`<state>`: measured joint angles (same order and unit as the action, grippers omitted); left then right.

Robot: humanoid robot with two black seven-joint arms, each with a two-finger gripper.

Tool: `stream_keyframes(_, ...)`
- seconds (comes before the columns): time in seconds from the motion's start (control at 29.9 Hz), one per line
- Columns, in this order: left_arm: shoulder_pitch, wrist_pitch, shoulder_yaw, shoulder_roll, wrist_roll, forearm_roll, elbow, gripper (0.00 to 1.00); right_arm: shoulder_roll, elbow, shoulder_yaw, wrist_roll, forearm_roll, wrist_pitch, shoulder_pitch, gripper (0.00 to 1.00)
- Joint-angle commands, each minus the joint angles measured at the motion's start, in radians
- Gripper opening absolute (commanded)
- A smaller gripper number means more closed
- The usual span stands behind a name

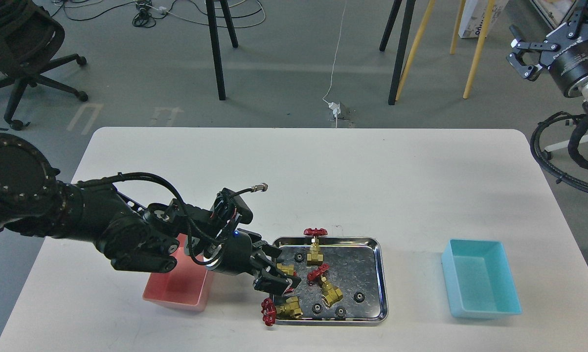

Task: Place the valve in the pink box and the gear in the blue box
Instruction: 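Close the left gripper around the brass valve, then lift the valve with the left gripper and carry it over the pink box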

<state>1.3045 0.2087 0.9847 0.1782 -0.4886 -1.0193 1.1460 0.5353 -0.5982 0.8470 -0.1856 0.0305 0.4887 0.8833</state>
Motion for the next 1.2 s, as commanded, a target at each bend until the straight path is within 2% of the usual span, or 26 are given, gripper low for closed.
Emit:
stream_keyframes(0.0,-0.030,0.018,0.005,0.000,0.000,-0.001,-0.037,0.91,0.000,0.000,0.001,0.000,0.000,0.000,0.000,1.00)
stream_keyframes(0.33,-0.048,0.038,0.008,0.000,0.000,-0.036,-0.069,0.73,0.002,-0.003,0.001,0.000,0.006,0.000,-0.003,1.00)
stream_keyframes(0.53,-0.056,0.055,0.009,0.009,0.000,-0.042,-0.066,0.69,0.005,-0.003,0.001,0.000,0.006,0.000,-0.004,1.00)
stream_keyframes(0.7,-0.060,0.084,0.011,0.010,0.000,-0.042,-0.060,0.60,0.003,-0.003,0.001,0.000,0.006,0.000,-0.007,1.00)
stream_keyframes(0.84,-0.059,0.097,0.014,0.017,0.000,-0.042,-0.054,0.43,0.003,-0.002,0.001,0.000,0.006,0.000,-0.010,1.00)
stream_keyframes(0.94,-0.057,0.098,0.012,0.023,0.000,-0.045,-0.054,0.22,0.003,0.000,0.001,0.000,0.006,0.000,-0.012,1.00)
stream_keyframes(1.04,-0.056,0.098,0.012,0.024,0.000,-0.051,-0.052,0.12,0.005,0.000,0.001,0.000,0.006,0.000,-0.014,1.00)
stream_keyframes(1.17,-0.053,0.100,-0.001,0.030,0.000,-0.051,-0.046,0.09,0.003,0.000,0.001,0.000,0.006,0.000,-0.017,1.00)
